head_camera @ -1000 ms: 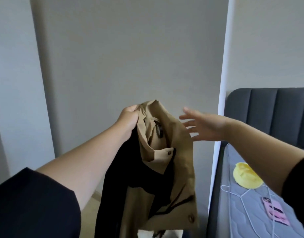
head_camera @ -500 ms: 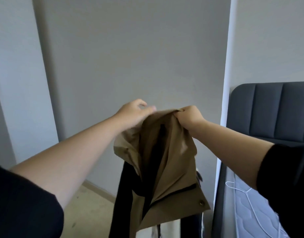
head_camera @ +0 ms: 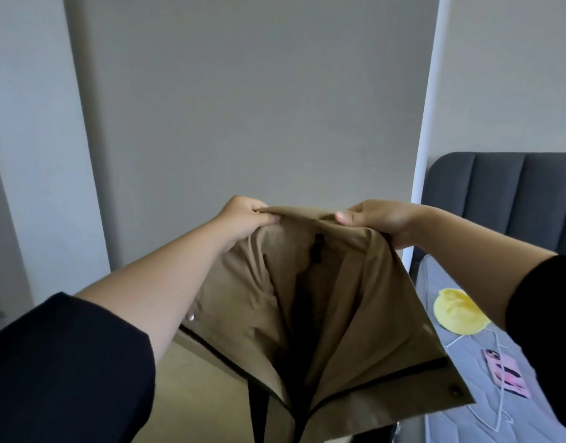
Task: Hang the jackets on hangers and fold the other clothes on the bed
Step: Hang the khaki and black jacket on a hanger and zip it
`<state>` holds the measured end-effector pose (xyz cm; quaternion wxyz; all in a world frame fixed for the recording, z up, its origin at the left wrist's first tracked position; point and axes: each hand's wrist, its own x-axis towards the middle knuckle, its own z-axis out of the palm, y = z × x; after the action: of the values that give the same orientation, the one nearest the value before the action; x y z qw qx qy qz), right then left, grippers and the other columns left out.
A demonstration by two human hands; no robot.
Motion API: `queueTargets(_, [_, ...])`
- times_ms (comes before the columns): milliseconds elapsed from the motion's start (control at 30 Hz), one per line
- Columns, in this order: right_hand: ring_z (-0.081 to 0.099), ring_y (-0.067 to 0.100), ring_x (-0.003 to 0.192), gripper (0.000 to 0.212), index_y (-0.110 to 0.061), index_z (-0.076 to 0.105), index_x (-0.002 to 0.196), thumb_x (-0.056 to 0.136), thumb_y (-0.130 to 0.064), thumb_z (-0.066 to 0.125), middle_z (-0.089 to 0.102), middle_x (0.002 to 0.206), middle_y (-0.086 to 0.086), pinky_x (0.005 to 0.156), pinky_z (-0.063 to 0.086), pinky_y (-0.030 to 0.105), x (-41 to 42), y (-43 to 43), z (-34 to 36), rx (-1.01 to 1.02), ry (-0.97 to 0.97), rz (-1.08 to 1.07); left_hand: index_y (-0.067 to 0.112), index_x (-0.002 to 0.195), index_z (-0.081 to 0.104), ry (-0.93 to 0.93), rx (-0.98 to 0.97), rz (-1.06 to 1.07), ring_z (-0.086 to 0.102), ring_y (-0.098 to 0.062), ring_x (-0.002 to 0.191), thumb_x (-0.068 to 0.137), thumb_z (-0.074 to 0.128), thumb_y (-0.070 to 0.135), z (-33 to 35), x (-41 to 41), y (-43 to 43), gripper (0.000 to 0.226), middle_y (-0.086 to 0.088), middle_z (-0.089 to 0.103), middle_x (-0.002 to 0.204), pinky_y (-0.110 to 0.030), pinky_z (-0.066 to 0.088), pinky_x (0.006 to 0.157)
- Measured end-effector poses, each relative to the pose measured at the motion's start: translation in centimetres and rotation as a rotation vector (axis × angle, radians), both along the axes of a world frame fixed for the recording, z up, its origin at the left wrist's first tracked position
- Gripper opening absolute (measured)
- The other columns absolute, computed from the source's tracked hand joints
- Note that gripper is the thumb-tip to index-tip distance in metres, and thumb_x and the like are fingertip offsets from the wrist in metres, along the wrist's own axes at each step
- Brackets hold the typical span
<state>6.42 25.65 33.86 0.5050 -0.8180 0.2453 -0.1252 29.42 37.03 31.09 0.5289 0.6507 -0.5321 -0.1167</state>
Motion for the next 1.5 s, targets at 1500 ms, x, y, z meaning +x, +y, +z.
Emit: queueTargets(1500, [0.045, 0.02, 0.066, 0.03, -0.015, 0.046, 0.067, 0.095, -0.024, 0.054, 0.047, 0.062, -0.003, 0.054, 0.029, 0.025, 1.8, 1.5, -11.5, -0.808, -0.301, -0.642, 0.01, 0.091, 0.064, 0.602, 0.176, -0.108, 0.065, -0.018, 0.08, 0.091, 0.059, 0.043, 0.2, -3.1, -1.2, 0.033, -0.005, 0.069, 0.091, -0.033, 0.051, 0.076])
